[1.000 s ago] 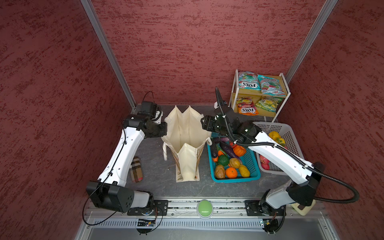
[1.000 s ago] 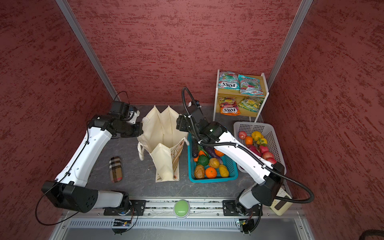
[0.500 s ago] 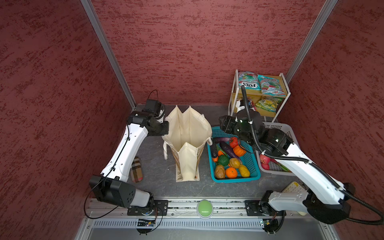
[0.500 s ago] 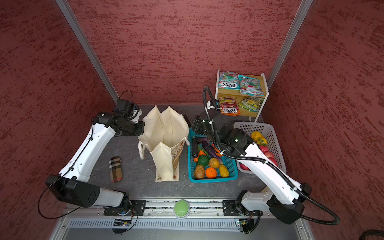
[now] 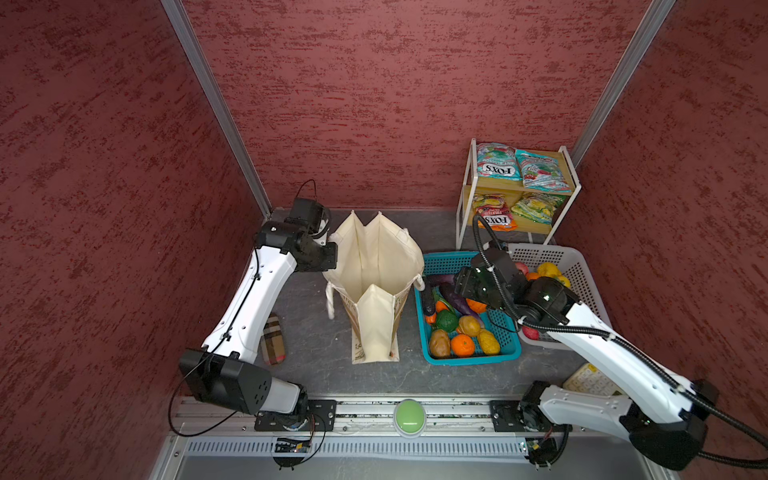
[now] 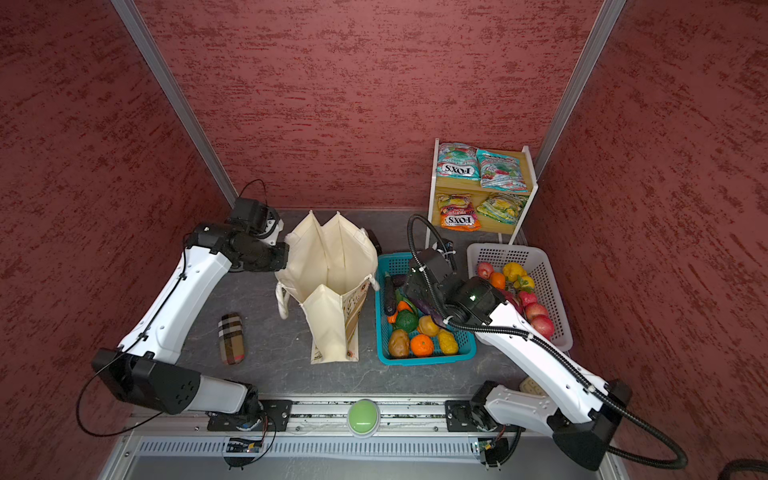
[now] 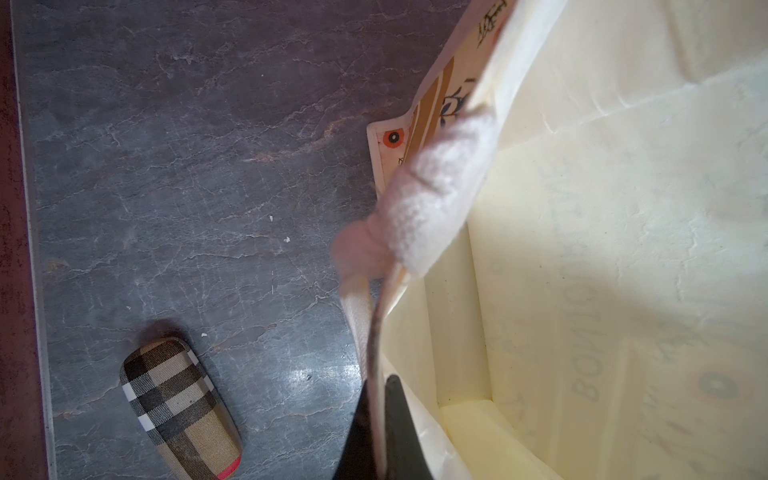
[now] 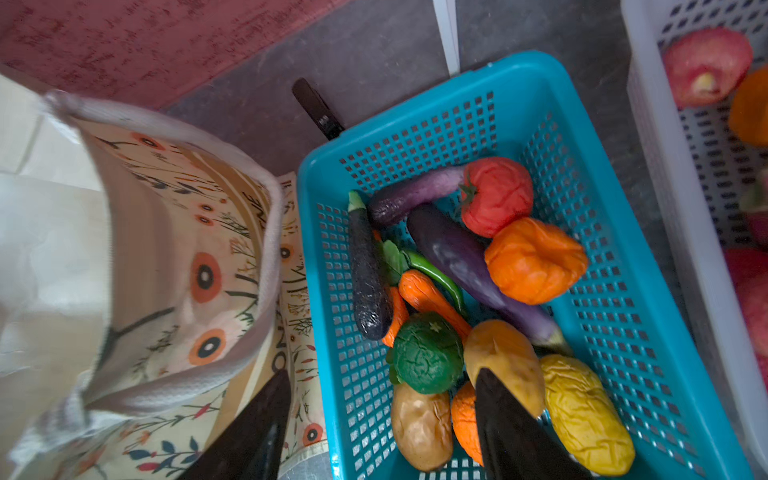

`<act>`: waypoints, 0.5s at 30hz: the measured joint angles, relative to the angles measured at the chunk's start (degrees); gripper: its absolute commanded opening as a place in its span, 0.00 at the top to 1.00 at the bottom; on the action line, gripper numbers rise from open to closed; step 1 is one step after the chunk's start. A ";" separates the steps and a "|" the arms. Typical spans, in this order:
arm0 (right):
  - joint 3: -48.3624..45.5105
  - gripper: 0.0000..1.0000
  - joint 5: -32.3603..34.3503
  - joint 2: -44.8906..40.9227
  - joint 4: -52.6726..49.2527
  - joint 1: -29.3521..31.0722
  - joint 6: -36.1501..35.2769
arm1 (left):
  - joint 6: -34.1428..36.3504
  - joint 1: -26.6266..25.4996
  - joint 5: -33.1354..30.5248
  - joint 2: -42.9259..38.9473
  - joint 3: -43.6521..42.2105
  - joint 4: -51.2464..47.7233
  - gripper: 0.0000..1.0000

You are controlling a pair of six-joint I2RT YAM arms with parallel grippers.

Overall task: Place the food into the grocery bag and tie it
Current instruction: 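Lower the right gripper into the teal basket and grasp the yellow potato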

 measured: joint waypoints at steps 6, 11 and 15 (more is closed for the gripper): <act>-9.31 0.29 -3.67 -2.10 0.79 -2.99 3.96 | 0.83 -0.17 -0.02 -0.09 -0.46 0.46 1.00; -15.32 0.29 -7.17 -2.62 2.29 -5.79 6.23 | 1.05 -0.17 -0.02 -0.13 -1.31 1.53 1.00; -19.41 0.30 -10.32 -2.62 4.94 -7.54 7.54 | 1.11 -0.20 -0.04 -0.13 -1.68 2.19 1.00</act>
